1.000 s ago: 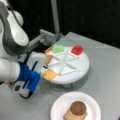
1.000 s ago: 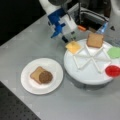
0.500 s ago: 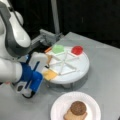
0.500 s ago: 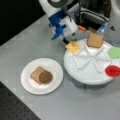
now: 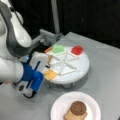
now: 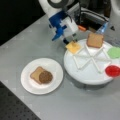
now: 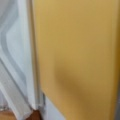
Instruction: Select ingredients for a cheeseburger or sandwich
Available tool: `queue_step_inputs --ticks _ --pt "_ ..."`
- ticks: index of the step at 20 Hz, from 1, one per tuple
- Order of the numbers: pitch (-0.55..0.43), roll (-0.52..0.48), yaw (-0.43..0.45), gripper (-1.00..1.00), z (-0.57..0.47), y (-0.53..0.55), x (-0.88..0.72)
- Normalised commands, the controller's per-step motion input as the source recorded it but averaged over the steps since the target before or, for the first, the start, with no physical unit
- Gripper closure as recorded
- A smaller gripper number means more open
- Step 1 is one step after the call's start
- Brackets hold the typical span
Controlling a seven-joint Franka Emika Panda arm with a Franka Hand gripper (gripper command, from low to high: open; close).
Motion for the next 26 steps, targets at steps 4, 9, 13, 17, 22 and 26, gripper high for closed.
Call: queue_step_inputs --ticks 4,9,13,17,22,26 --pt "-0.114 0.144 -0.034 -1.00 -0.04 0.10 -0.03" --pt "-0.124 0.130 -0.044 -1.00 -0.05 0.13 -0.04" --pt "-0.124 0.128 -0.057 1.00 -0.05 0.13 -0.04" --pt "-0.128 0.126 -0.081 1.00 -0.04 0.15 -0.03" --pt "-0.131 0.118 -0.072 1.00 -0.05 0.10 -0.02" --pt "-0.124 0.118 -0.044 1.00 -0.06 0.10 -0.01"
